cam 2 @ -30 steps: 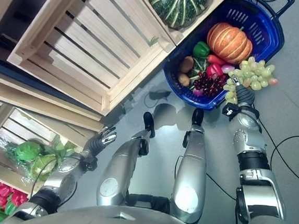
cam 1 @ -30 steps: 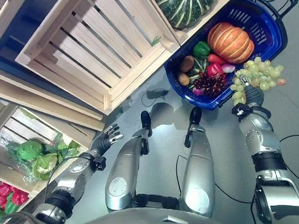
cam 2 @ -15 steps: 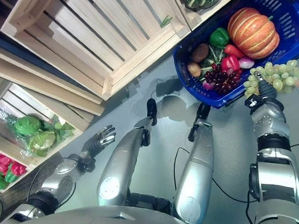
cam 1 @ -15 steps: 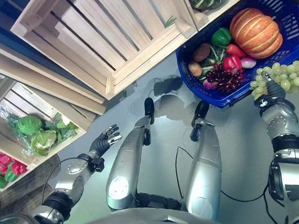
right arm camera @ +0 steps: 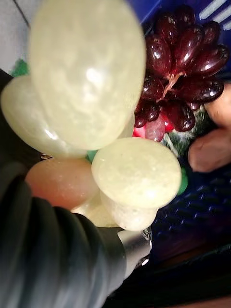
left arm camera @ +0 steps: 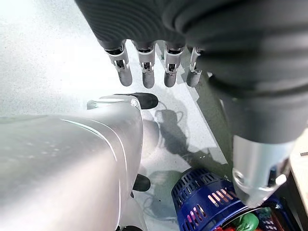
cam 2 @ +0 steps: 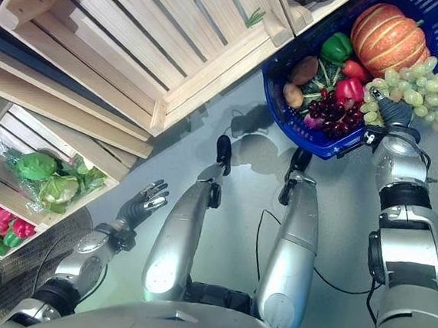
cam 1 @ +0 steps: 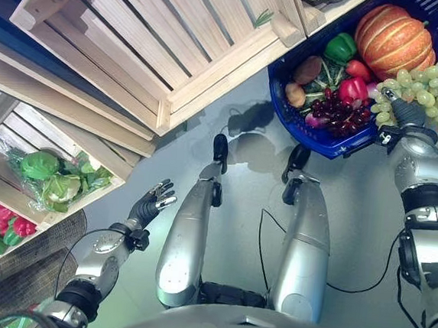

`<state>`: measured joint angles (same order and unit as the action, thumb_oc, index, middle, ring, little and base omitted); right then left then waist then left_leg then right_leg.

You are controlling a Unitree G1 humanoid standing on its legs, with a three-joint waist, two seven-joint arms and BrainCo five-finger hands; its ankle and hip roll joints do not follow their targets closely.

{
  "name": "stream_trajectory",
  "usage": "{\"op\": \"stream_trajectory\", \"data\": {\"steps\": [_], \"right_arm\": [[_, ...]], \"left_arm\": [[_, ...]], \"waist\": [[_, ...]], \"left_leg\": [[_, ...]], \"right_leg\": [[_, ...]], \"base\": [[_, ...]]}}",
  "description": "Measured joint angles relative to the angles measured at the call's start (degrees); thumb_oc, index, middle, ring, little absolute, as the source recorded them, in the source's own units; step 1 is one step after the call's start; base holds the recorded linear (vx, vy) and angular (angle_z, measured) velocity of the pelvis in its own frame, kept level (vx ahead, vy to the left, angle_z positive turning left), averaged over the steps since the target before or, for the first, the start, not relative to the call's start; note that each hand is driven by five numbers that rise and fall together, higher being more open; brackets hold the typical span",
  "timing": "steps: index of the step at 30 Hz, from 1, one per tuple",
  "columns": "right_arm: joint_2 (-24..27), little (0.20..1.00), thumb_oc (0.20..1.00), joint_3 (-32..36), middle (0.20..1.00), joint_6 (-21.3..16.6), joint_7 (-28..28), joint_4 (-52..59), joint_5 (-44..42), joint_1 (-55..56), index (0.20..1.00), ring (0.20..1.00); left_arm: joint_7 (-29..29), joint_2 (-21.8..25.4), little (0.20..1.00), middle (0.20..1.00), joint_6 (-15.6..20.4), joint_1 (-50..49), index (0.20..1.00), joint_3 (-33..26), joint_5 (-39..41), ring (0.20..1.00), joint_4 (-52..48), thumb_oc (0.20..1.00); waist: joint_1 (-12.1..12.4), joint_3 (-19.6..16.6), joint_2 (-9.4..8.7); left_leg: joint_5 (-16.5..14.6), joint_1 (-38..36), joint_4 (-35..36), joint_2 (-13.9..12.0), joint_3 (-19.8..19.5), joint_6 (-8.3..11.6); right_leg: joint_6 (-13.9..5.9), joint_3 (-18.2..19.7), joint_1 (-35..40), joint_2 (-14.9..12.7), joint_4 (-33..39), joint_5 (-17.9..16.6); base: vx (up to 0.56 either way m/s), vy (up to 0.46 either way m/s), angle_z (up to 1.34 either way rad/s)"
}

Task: Pick up fruits and vegetables into the basket

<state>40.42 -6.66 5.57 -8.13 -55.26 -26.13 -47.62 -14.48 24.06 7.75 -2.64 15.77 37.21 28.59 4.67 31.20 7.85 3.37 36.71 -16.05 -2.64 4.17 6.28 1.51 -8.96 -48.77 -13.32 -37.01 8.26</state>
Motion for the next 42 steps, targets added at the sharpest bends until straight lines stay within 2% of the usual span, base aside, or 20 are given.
{"op": "stream_trajectory", "data": {"steps": [4, 9, 18, 25, 26, 27, 32, 36, 38, 42], "right_arm": [[0.09, 0.2, 0.2, -2.26, 0.2, 2.18, 1.18, -3.14, 4.41, -2.56, 0.2, 0.2], [0.14, 0.2, 0.2, -3.12, 0.2, 3.24, 2.34, -4.87, 5.36, -3.07, 0.2, 0.2], [0.17, 0.2, 0.2, -2.99, 0.2, 6.82, 6.45, -10.56, 1.38, -5.56, 0.2, 0.2], [0.17, 0.2, 0.2, -2.69, 0.2, 8.78, 9.97, -12.16, 1.33, -6.53, 0.2, 0.2], [0.17, 0.489, 0.489, -2.62, 0.489, 8.91, 9.97, -12.18, 1.33, -6.53, 0.489, 0.489], [0.17, 1.0, 1.0, -2.24, 1.0, 9.37, 9.84, -12.39, 1.28, -6.6, 1.0, 1.0], [0.17, 1.0, 1.0, -0.28, 1.0, 10.92, 5.89, -14.0, -0.9, -7.02, 1.0, 1.0], [-0.04, 1.0, 1.0, 0.51, 1.0, 10.7, 1.37, -14.41, -1.04, -6.16, 1.0, 1.0], [-0.36, 1.0, 1.0, 1.55, 1.0, 10.17, -0.35, -14.34, -1.42, -5.27, 1.0, 1.0], [-1.73, 1.0, 1.0, 2.75, 1.0, 6.79, -4.43, -14.11, -1.93, -2.12, 1.0, 1.0]], "left_arm": [[-0.75, 0.81, 1.0, 1.0, -0.02, 0.0, 1.0, 0.03, 0.02, 1.0, 0.23, 1.0], [-1.11, 1.7, 1.0, 1.0, -0.05, 0.0, 1.0, -0.01, 0.14, 1.0, 0.22, 1.0], [-1.09, 1.73, 1.0, 1.0, -0.04, 0.03, 1.0, 0.04, 0.13, 1.0, 0.13, 1.0], [-1.08, 1.74, 1.0, 1.0, -0.1, 0.03, 1.0, 0.07, 0.11, 1.0, -0.28, 1.0], [-1.06, 1.75, 1.0, 1.0, -0.19, 0.03, 1.0, 0.07, 0.11, 1.0, -0.42, 1.0], [-1.07, 1.75, 1.0, 1.0, -0.28, 0.03, 1.0, 0.08, 0.07, 1.0, -0.84, 1.0], [-1.01, 1.75, 1.0, 1.0, -0.46, 0.05, 1.0, 0.15, -0.11, 1.0, -1.0, 1.0], [-1.14, 1.75, 1.0, 1.0, -1.18, 0.07, 1.0, 0.28, -0.1, 1.0, -1.01, 1.0], [-1.23, 1.76, 1.0, 1.0, -1.27, 0.07, 1.0, 0.54, -0.11, 1.0, -0.95, 1.0], [-1.85, 1.75, 1.0, 1.0, -1.01, 0.1, 1.0, 1.22, -0.11, 1.0, -0.79, 1.0]], "waist": [[0.69, 0.0, 0.0], [1.22, -0.01, 0.02], [2.43, -0.02, 0.03], [2.44, -0.02, 0.03], [2.45, -0.02, 0.03], [2.53, -0.02, 0.03], [3.03, -0.02, 0.03], [3.06, -0.02, 0.03], [3.05, -0.02, 0.02], [2.82, -0.03, 0.04]], "left_leg": [[0.12, 0.22, 0.11, 0.07, -0.36, 0.15], [0.35, 1.18, 0.04, 0.2, -1.56, 0.19], [0.63, 3.67, -0.8, 1.09, -2.13, -0.2], [0.83, 4.56, -0.91, 1.69, -2.26, -0.62], [0.84, 4.65, -1.0, 1.71, -2.3, -0.61], [0.84, 4.92, -1.36, 1.73, -2.4, -0.58], [0.82, 5.02, -1.7, 1.8, -2.42, -0.64], [0.93, 4.54, -1.75, 1.89, -2.45, -0.55], [0.94, 3.9, -1.66, 1.93, -2.43, -0.53], [0.77, 1.64, -1.33, 1.78, -2.43, -0.75]], "right_leg": [[-0.02, -0.35, 0.0, -0.13, -0.01, 0.02], [0.12, -1.42, -0.1, -0.48, -0.07, 0.05], [-0.01, -1.82, -2.14, -1.71, -1.07, 0.15], [-0.35, -1.61, -3.22, -2.1, -1.78, 0.36], [-0.32, -1.63, -3.28, -2.12, -1.89, 0.34], [-0.25, -1.68, -3.37, -2.17, -2.03, 0.31], [-0.26, -1.66, -3.4, -2.27, -2.03, 0.32], [-0.08, -1.7, -2.91, -2.56, -2.01, 0.18], [-0.09, -1.7, -2.23, -2.63, -1.92, 0.18], [-0.49, -1.83, 0.34, -2.44, -0.94, 0.3]], "base": [[0.0, -0.022, 0.03], [0.01, -0.025, 0.09], [0.0, -0.032, 0.07], [0.0, -0.008, 0.02], [-0.01, -0.021, 0.04], [0.0, -0.014, 0.03], [0.0, 0.0, 0.0], [0.0, 0.05, 0.01], [0.01, 0.056, 0.01], [0.02, 0.093, -0.01]]}}
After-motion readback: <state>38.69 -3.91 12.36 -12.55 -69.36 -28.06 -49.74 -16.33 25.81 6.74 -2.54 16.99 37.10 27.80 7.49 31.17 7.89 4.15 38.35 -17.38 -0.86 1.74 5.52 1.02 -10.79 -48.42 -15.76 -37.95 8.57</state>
